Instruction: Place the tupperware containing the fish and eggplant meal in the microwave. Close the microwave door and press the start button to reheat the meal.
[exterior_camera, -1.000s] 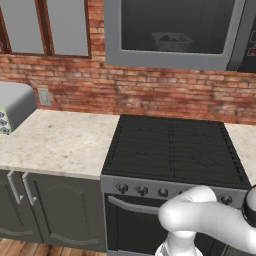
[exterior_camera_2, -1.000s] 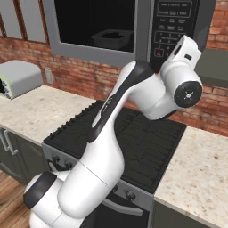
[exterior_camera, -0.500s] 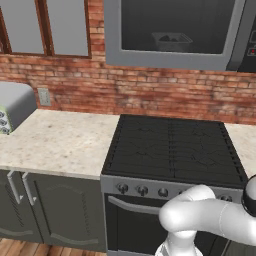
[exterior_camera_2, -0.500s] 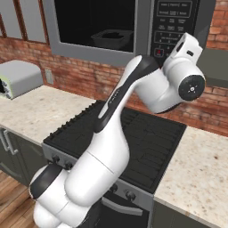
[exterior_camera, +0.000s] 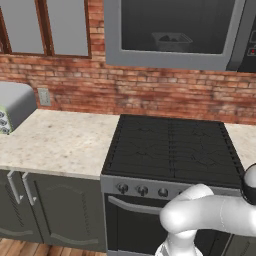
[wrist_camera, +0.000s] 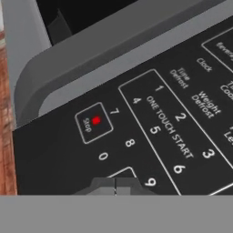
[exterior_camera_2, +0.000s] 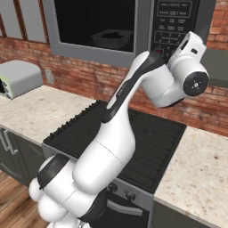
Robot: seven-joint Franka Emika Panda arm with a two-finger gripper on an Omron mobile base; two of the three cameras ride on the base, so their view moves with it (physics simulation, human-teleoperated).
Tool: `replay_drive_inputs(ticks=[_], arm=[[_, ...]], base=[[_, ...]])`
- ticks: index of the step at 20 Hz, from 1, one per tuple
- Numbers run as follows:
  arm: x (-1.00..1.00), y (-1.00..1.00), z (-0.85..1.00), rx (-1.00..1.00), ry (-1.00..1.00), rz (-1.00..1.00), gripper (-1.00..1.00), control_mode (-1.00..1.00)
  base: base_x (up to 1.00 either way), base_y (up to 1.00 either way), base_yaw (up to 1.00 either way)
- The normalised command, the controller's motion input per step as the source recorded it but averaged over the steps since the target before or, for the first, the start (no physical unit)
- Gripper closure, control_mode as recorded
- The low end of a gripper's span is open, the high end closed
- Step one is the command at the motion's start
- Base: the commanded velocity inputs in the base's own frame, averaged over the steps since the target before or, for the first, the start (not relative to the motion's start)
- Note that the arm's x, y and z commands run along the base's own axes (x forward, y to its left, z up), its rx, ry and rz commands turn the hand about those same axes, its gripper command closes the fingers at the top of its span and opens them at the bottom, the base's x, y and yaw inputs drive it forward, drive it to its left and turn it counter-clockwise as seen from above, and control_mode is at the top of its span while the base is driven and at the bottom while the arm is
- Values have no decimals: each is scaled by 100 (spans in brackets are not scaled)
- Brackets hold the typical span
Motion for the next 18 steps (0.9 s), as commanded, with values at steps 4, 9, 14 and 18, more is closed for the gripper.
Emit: replay_drive_inputs(ticks=[4, 9, 14, 18], arm=[[26, -18, -2, 0, 0, 0, 100, -100], [30, -20, -18, 0, -2, 0, 100, -100], [27, -6, -57, 0, -14, 0, 100, -100], [38, 0, -64, -3, -16, -4, 100, -100]], base=[[0, 0, 0], [0, 0, 0], [0, 0, 0], [0, 0, 0]])
